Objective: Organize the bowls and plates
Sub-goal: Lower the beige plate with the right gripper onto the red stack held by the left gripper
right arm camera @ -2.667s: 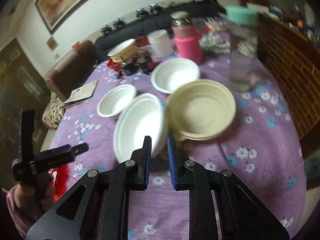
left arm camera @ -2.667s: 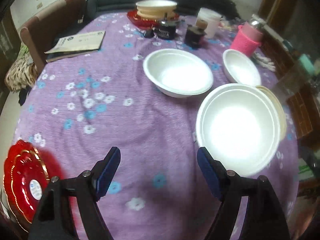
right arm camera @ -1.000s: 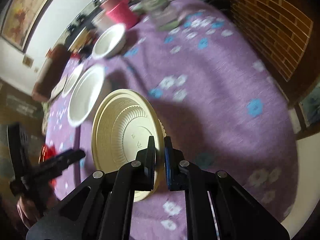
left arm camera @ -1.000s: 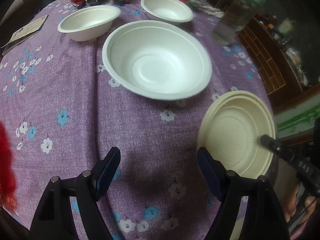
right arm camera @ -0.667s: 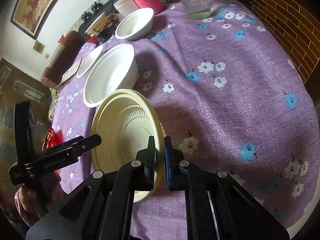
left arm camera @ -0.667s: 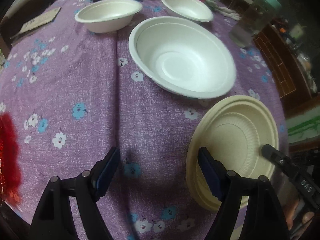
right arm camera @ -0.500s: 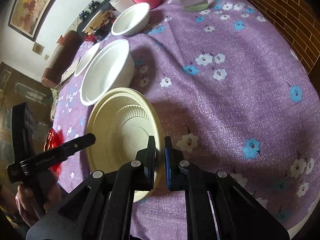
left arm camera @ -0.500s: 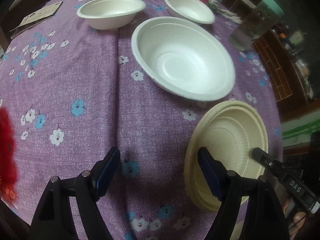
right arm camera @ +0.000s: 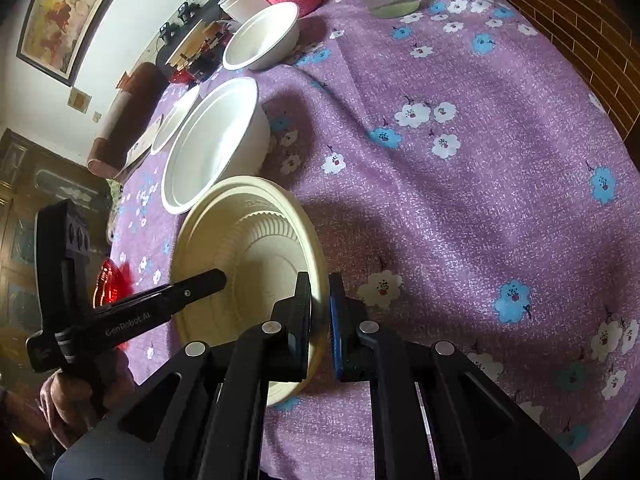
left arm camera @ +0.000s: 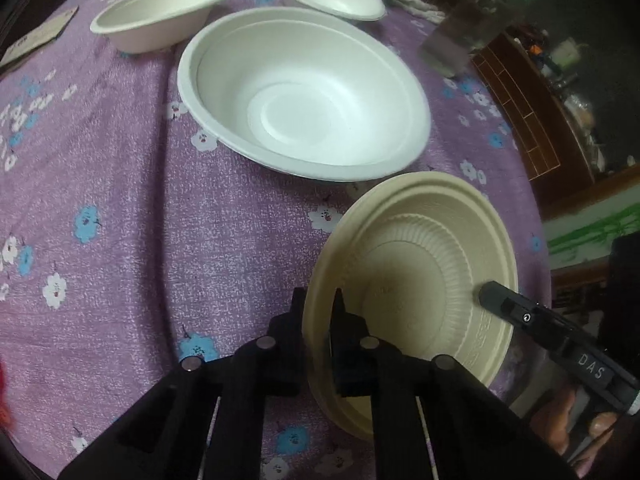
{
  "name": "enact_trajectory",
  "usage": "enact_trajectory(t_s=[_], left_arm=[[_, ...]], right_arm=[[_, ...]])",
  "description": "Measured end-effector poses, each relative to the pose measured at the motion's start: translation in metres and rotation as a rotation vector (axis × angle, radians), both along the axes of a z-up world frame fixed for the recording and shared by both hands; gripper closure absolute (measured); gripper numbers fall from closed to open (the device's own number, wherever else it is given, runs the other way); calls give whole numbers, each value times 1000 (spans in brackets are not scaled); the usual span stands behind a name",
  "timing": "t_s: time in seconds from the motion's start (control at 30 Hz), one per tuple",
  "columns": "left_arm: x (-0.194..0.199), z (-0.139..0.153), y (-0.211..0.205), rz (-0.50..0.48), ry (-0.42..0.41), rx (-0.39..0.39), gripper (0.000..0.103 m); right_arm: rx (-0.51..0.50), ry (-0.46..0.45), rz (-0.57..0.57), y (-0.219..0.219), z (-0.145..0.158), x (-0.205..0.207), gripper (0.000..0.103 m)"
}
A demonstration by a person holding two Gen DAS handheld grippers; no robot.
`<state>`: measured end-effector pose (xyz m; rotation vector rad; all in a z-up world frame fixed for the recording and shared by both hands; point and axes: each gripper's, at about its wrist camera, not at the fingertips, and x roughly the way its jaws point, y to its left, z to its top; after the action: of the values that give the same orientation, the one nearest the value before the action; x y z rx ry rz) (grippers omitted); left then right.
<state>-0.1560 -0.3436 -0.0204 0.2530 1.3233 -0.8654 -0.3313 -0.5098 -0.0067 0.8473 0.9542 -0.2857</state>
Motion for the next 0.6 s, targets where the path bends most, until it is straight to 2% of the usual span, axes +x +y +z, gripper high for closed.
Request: enact_trajectory(t_s=[0.17,0.3,0.43,0.6], left_arm=[[0,22,29,11,-59,-26,94],[11,47,78,68,-137,-53,94],[32,69,147,171,-226,-64,93],[67,83,239,364,-338,-26,92]], right_arm=[[19,-24,31,12,11,5,96],[10,-55,113,41,30,29,96],[0,-102,239,89,53,77,95],[-7,-144,406,171,66,159,95]])
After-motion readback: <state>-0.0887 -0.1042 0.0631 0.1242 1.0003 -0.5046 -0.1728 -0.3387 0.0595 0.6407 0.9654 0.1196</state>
